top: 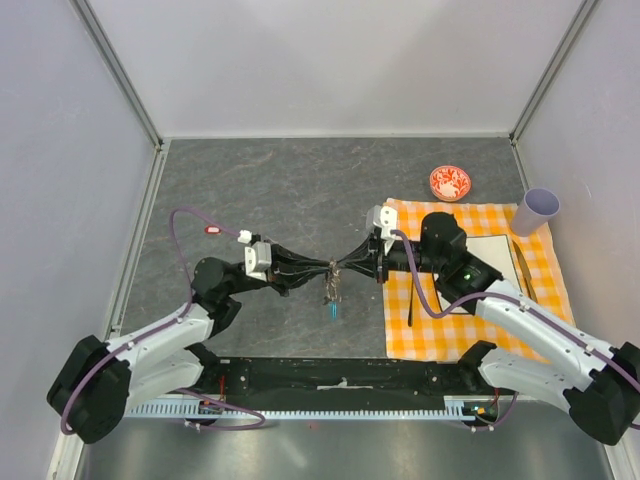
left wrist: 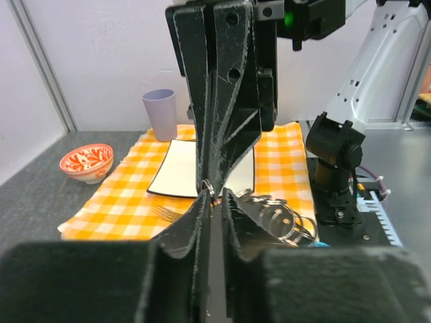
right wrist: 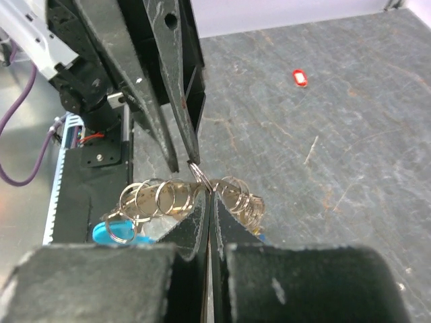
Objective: Put the keys on the keyring
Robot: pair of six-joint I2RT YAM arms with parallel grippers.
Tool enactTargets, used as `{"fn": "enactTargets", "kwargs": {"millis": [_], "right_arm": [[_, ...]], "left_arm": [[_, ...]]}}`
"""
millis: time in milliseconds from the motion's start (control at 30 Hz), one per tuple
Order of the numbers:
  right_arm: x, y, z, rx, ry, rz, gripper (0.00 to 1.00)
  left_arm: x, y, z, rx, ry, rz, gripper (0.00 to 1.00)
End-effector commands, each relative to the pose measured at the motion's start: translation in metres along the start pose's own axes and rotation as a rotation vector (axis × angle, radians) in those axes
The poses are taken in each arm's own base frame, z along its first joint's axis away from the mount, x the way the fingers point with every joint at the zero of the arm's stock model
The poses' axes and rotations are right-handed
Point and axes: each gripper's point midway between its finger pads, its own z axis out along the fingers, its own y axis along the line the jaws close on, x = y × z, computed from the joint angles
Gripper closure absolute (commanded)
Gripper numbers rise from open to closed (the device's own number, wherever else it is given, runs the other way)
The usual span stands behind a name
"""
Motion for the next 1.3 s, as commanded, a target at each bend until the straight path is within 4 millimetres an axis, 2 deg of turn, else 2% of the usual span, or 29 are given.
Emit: {"fn": "enactTargets", "kwargs": {"millis": [0, 33, 67, 100, 133, 167, 200, 233, 300, 333, 400, 433, 500, 533, 600, 633, 700, 733, 767, 800, 833, 867, 900, 933, 967, 1000, 1100, 1200, 1267], "right_arm": [[-0.033, -0.01, -0.01, 0.063, 0.051, -0.085, 1.0], [-0.043, -0.013, -0.011, 0.07, 0.061, -0.119, 1.0], [-0.028, -0.016, -0.013, 0.09, 0.137, -0.084, 1.0], [-0.026, -0.018, -0.013, 0.098, 0.159, -0.086, 1.0], [-0.031, -0.019, -0.014, 0.105, 0.169, -0.113, 1.0], [-0.021, -0.017, -0.014, 0.103, 0.217, -0.096, 1.0], [-0.019, -0.022, -0.015, 0.131, 0.241, -0.107, 1.0], [-0.022, -0.023, -0.016, 0.14, 0.253, -0.124, 1.0], [-0.017, -0.023, -0.016, 0.154, 0.295, -0.128, 1.0], [-0.016, -0.024, -0.015, 0.155, 0.298, -0.13, 1.0], [-0.012, -0.028, -0.014, 0.183, 0.302, -0.102, 1.0], [0.0, -0.03, -0.015, 0.201, 0.323, -0.07, 1.0], [0.01, -0.035, -0.016, 0.261, 0.322, 0.007, 1.0], [0.031, -0.039, -0.021, 0.308, 0.359, 0.038, 1.0], [0.038, -0.047, -0.028, 0.401, 0.339, 0.096, 1.0], [0.052, -0.056, -0.037, 0.484, 0.361, 0.117, 1.0], [0.055, -0.069, -0.052, 0.606, 0.329, 0.194, 0.89], [0.062, -0.073, -0.058, 0.643, 0.334, 0.22, 0.83], [0.063, -0.084, -0.071, 0.716, 0.32, 0.242, 0.72], [0.065, -0.089, -0.077, 0.762, 0.307, 0.285, 0.66], [0.07, -0.094, -0.083, 0.798, 0.307, 0.304, 0.61], [0.071, -0.103, -0.094, 0.855, 0.297, 0.316, 0.55], [0.074, -0.107, -0.099, 0.885, 0.293, 0.332, 0.53], [0.078, -0.11, -0.103, 0.909, 0.294, 0.35, 0.51], [0.079, -0.114, -0.109, 0.938, 0.284, 0.361, 0.46], [0.081, -0.117, -0.112, 0.959, 0.277, 0.37, 0.44], [0.089, -0.122, -0.12, 1.004, 0.254, 0.408, 0.38], [0.097, -0.124, -0.124, 1.023, 0.25, 0.432, 0.33], [0.103, -0.124, -0.122, 1.016, 0.261, 0.443, 0.29]], "left_arm": [[-0.012, 0.01, 0.004, -0.057, 0.058, -0.035, 0.75], [-0.011, 0.012, 0.003, -0.077, 0.083, -0.055, 0.71], [-0.018, 0.012, 0.001, -0.09, 0.089, -0.05, 0.66], [-0.023, 0.016, 0.002, -0.111, 0.104, -0.045, 0.64], [-0.012, 0.016, -0.004, -0.138, 0.166, -0.092, 0.61], [-0.01, 0.017, -0.007, -0.159, 0.196, -0.107, 0.57], [-0.022, 0.021, -0.006, -0.177, 0.197, -0.077, 0.57], [-0.012, 0.02, -0.012, -0.19, 0.257, -0.114, 0.56], [-0.02, 0.022, -0.011, -0.197, 0.277, -0.088, 0.55], [-0.012, 0.023, -0.014, -0.21, 0.315, -0.111, 0.55], [-0.011, 0.03, -0.015, -0.243, 0.338, -0.113, 0.55], [-0.009, 0.03, -0.016, -0.246, 0.346, -0.119, 0.55], [0.0, 0.032, -0.018, -0.264, 0.36, -0.137, 0.55], [0.009, 0.034, -0.019, -0.268, 0.379, -0.154, 0.55], [0.023, 0.034, -0.019, -0.271, 0.407, -0.187, 0.54], [0.036, 0.036, -0.018, -0.272, 0.439, -0.219, 0.53], [0.047, 0.038, -0.012, -0.268, 0.461, -0.254, 0.52], [0.065, 0.036, -0.007, -0.256, 0.504, -0.291, 0.5], [0.073, 0.039, -0.005, -0.27, 0.524, -0.298, 0.49], [0.077, 0.04, 0.001, -0.271, 0.536, -0.3, 0.47], [0.088, 0.032, 0.009, -0.249, 0.566, -0.312, 0.45], [0.104, 0.035, 0.014, -0.259, 0.614, -0.32, 0.45], [0.117, 0.031, 0.017, -0.254, 0.655, -0.333, 0.45], [0.129, 0.018, 0.02, -0.229, 0.71, -0.356, 0.44], [0.147, 0.016, 0.022, -0.235, 0.761, -0.389, 0.44], [0.156, 0.01, 0.022, -0.228, 0.788, -0.414, 0.44], [0.187, -0.008, 0.017, -0.225, 0.885, -0.507, 0.44], [0.217, -0.026, -0.005, -0.245, 1.042, -0.575, 0.44], [0.227, -0.032, -0.019, -0.265, 1.125, -0.589, 0.44]]}}
